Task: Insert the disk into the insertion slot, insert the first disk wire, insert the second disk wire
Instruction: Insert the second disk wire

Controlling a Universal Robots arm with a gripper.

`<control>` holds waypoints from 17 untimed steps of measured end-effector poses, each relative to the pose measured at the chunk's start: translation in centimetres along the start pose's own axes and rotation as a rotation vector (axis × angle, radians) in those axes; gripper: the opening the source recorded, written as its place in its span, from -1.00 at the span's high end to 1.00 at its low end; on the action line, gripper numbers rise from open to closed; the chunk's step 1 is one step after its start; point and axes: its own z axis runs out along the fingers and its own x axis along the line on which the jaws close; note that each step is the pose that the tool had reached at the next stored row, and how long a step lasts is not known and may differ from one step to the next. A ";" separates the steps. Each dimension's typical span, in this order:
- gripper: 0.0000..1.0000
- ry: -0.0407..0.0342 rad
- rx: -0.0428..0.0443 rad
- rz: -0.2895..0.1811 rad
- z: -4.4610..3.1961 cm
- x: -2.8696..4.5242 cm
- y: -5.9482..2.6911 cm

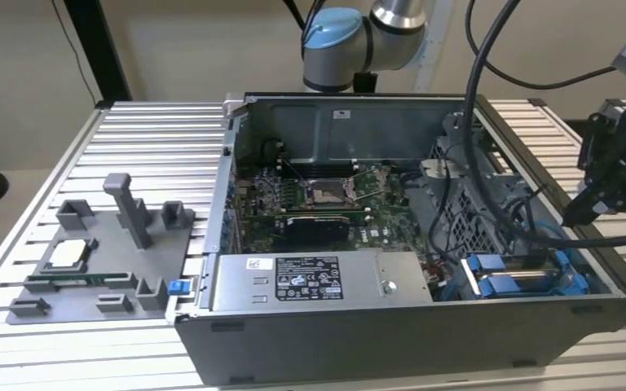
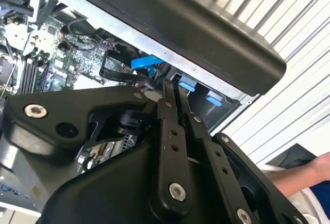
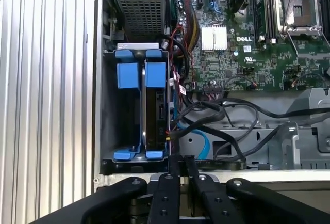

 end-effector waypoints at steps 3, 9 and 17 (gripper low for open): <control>1.00 -0.0001 0.0000 0.000 -0.20 0.03 0.70; 1.00 -0.0001 0.0000 0.000 0.04 0.15 3.06; 1.00 -0.0002 0.0014 0.000 0.52 0.32 6.68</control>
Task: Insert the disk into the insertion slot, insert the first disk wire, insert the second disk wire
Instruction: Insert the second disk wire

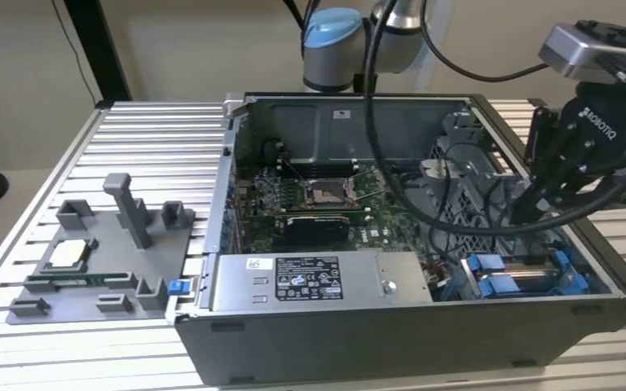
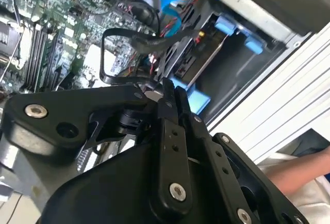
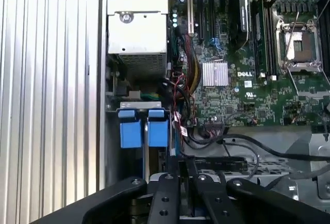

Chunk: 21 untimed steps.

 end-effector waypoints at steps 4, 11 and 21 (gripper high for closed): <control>1.00 0.0001 0.0015 0.000 0.28 0.09 1.79; 1.00 -0.0001 0.0050 0.000 0.80 0.25 4.91; 1.00 -0.0001 0.0073 0.000 1.01 0.34 6.19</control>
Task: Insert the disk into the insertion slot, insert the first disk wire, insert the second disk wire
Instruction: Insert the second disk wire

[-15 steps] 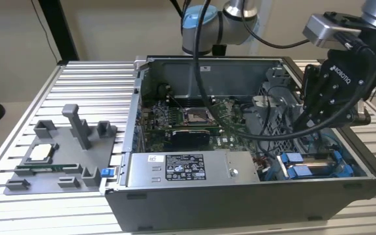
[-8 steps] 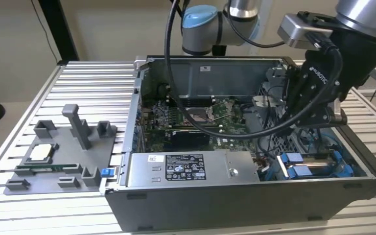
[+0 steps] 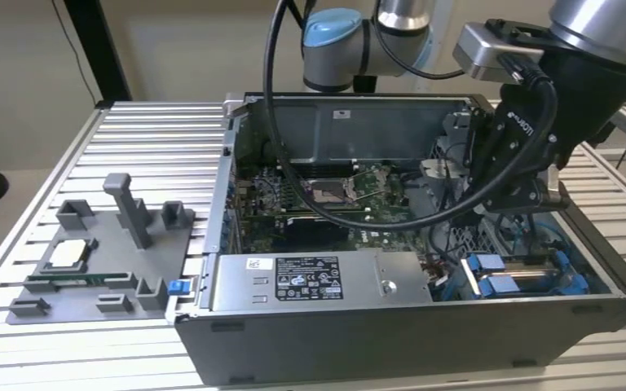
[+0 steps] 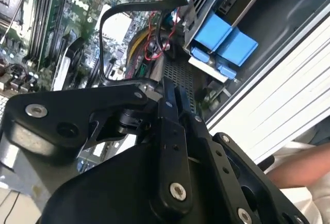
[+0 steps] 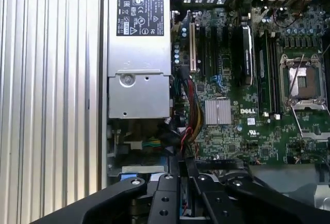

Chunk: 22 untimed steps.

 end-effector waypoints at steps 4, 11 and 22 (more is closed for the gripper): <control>1.00 -0.0047 0.0413 -0.001 0.05 0.12 0.00; 1.00 -0.0100 0.1468 -0.004 0.12 0.18 -0.01; 1.00 -0.0138 0.2433 -0.007 0.65 0.32 -0.18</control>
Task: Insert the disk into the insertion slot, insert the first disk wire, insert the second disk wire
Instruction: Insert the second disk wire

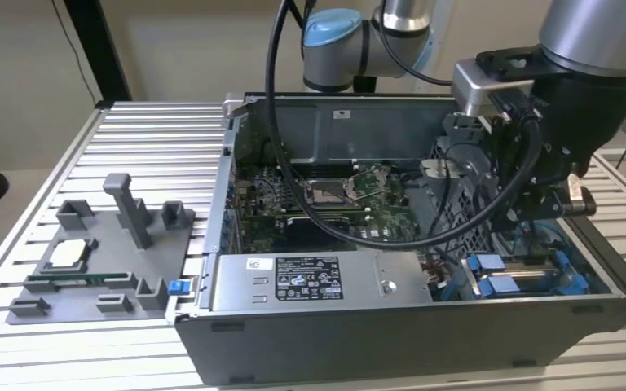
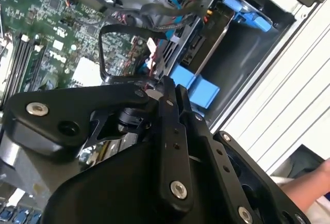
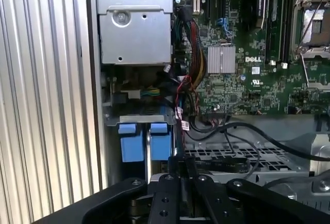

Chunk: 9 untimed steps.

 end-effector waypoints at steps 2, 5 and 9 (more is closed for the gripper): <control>1.00 -0.0003 0.0012 0.000 0.35 0.04 -0.11; 1.00 -0.0002 0.0019 0.000 0.78 0.09 -0.57; 1.00 0.0001 0.0028 0.000 1.24 0.21 -1.17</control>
